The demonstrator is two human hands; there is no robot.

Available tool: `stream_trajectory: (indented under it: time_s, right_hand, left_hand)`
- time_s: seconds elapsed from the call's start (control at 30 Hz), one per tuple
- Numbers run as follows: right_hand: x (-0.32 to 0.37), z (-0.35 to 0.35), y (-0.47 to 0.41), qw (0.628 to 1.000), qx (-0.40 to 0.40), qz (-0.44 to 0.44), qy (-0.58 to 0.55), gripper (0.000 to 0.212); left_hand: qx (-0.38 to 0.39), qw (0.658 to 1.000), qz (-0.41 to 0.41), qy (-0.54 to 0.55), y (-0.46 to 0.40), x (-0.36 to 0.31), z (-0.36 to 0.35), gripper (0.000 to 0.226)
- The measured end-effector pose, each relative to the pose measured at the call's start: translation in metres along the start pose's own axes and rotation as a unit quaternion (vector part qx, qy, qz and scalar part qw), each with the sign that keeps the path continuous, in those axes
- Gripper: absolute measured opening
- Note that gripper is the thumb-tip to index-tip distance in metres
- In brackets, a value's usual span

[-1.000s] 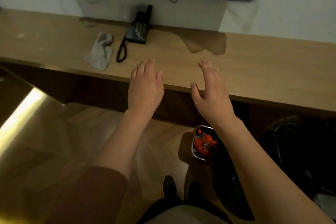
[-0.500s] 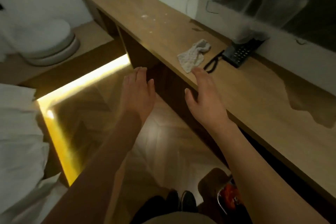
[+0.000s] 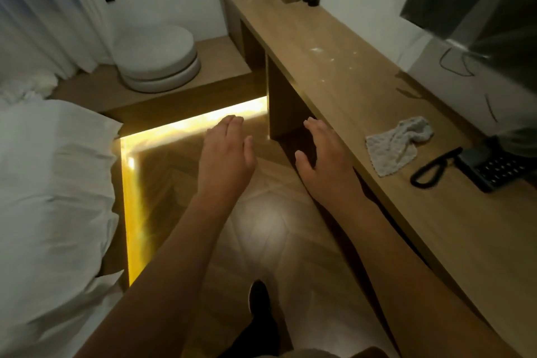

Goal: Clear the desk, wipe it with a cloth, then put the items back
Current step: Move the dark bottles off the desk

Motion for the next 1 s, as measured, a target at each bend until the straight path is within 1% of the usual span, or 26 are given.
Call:
stream_trajectory:
  time_s: [0.13, 0.3, 0.5, 0.73, 0.87, 1.0]
  right_hand:
    - [0.01, -0.02, -0.067, 1.0, 0.014, -0.01, -0.006, 0.058]
    - [0.01, -0.041, -0.139, 0.999, 0.019, -0.03, -0.013, 0.058]
    - [-0.008, -0.066, -0.235, 0.999, 0.026, -0.038, -0.013, 0.059]
    - [-0.027, -0.081, -0.369, 1.0, 0.022, -0.007, -0.015, 0.058]
    - [-0.034, -0.091, -0.437, 0.999, 0.032, -0.002, -0.017, 0.059]
    - [-0.037, -0.108, -0.49, 0.999, 0.039, -0.005, -0.014, 0.06]
  left_hand:
    - [-0.022, 1.0, -0.006, 0.006, -0.061, 0.032, -0.003, 0.041]
    - [-0.023, 1.0, -0.002, -0.005, -0.138, 0.066, -0.015, 0.04]
    - [-0.008, 1.0, 0.005, -0.004, -0.229, 0.083, -0.045, 0.04]
    - [0.005, 0.999, 0.017, -0.034, -0.352, 0.099, -0.066, 0.043]
    - [-0.008, 0.999, 0.028, -0.036, -0.416, 0.107, -0.072, 0.044]
    - [-0.001, 0.999, 0.029, -0.035, -0.466, 0.122, -0.087, 0.044]
Point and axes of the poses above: each hand's wrist, its own y-axis away from the middle knuckle, its own z-axis out of the back of the hand, x = y × z, the point moved 3 cm from there along -y, towards the middle knuckle
